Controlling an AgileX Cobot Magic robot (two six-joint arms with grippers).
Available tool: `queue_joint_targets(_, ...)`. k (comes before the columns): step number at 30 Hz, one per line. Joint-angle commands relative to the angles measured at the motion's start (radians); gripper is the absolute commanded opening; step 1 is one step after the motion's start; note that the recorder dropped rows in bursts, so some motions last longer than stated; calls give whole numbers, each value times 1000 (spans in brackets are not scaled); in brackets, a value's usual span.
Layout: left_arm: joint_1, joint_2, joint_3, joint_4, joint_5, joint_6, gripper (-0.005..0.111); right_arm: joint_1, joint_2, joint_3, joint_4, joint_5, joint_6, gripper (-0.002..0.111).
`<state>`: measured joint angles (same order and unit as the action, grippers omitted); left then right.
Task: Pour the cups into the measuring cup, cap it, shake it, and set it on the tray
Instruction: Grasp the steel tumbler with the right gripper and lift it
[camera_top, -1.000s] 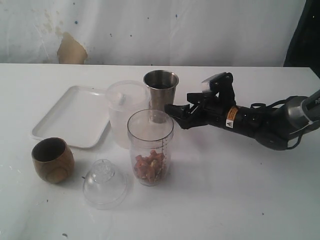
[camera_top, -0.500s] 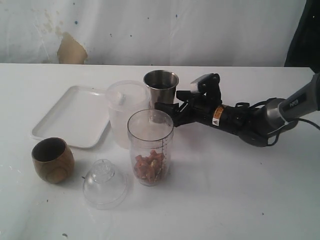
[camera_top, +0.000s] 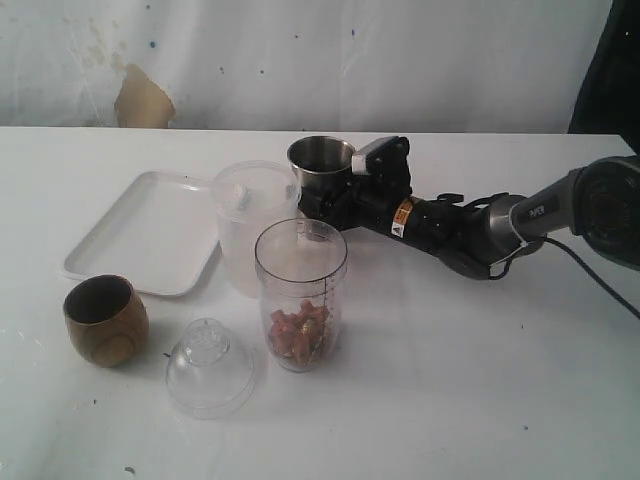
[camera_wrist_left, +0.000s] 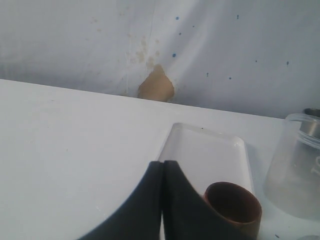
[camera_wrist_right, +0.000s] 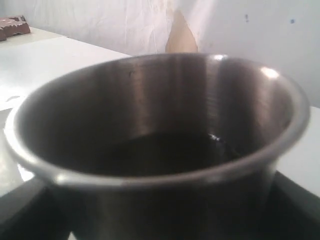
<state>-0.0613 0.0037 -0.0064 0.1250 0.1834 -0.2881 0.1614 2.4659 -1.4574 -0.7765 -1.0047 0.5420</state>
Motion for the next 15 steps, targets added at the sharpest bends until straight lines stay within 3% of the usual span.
queue_joint_targets(1,0,-4,6,6,0,-2,0,1,2,-7,13,-6,5,38)
queue_joint_targets(3,0,-4,6,6,0,-2,0,-2,0,-7,-6,-12,5,9)
queue_joint_targets(4,0,-4,6,6,0,-2,0,-3,-7,-7,-9,-12,11,0)
queue_joint_targets(15,0,-4,6,6,0,-2,0,-73,-255,181,-43,17,-27,0)
